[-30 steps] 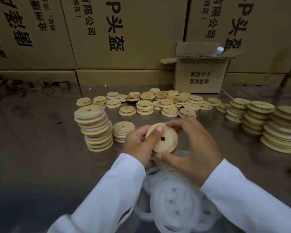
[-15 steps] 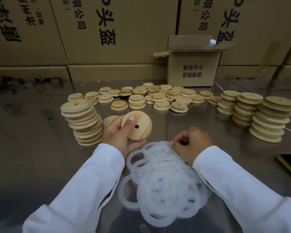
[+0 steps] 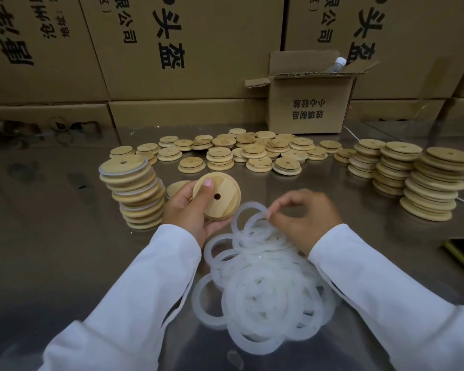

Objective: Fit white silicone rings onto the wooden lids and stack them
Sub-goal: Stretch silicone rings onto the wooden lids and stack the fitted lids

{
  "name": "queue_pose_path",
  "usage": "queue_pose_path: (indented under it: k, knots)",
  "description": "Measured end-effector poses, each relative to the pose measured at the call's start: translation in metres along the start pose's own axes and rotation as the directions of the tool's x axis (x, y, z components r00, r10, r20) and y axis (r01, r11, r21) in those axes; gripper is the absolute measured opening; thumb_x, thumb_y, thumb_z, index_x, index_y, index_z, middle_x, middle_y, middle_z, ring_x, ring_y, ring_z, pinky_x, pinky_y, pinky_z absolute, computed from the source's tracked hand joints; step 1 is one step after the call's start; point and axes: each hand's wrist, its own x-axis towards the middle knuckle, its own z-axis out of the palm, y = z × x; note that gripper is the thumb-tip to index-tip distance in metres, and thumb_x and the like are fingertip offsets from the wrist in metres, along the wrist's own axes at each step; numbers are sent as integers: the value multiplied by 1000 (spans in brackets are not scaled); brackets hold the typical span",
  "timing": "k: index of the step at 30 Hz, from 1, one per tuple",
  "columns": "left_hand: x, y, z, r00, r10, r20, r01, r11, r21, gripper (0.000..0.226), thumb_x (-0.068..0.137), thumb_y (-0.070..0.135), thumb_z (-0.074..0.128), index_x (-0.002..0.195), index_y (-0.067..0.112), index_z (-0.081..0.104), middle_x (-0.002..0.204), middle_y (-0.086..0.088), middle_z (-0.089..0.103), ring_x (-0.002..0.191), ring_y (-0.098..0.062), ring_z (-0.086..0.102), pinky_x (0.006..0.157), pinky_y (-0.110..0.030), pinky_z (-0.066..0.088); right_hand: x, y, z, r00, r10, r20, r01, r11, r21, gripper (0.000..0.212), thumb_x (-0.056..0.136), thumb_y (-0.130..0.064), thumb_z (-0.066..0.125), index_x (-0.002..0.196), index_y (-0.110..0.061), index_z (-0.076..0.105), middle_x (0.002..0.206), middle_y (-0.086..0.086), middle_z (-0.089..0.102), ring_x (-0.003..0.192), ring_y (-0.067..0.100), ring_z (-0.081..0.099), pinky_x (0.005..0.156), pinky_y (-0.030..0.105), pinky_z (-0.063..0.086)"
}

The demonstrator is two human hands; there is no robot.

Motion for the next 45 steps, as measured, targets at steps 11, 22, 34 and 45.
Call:
queue_pose_path:
  k: [11, 22, 34, 45]
  knots:
    - [1, 3, 0, 997, -67, -45, 65, 996, -60, 7, 89, 21, 57, 87, 17, 62, 106, -11, 59, 97, -31, 58, 53, -36, 58, 3, 4, -8, 984, -76, -160, 42, 977, -207, 22, 80, -28, 67, 62, -37, 56, 87, -10, 60, 85, 9, 55, 70, 21, 41]
    - [-5, 5, 5, 982, -184, 46, 187, 980, -71, 27, 89, 30, 54, 105, 9, 58, 109, -16, 60, 95, -33, 61, 54, -41, 58, -7, -20, -4, 992, -93, -86, 123, 861, 493, 13, 81, -8, 65, 73, -18, 65, 69, -4, 65, 67, 4, 59, 69, 13, 49]
    - [-14, -5, 7, 936, -100, 337, 44, 984, 170, 15, 90, 16, 50, 96, 12, 63, 89, -11, 68, 74, -21, 70, 59, -33, 59, -8, -23, 5, 991, 123, -62, -70, 839, 539, 23, 79, -2, 63, 65, -21, 67, 63, 2, 67, 63, 14, 59, 67, 28, 50]
    - [-15, -7, 8, 918, -125, 377, 74, 986, 147, 18, 91, 19, 48, 92, 14, 65, 83, -10, 70, 73, -23, 70, 59, -36, 59, -12, -24, 5, 991, 20, -131, 46, 876, 481, 17, 80, -8, 67, 68, -20, 65, 64, 1, 61, 55, 2, 53, 47, 9, 44]
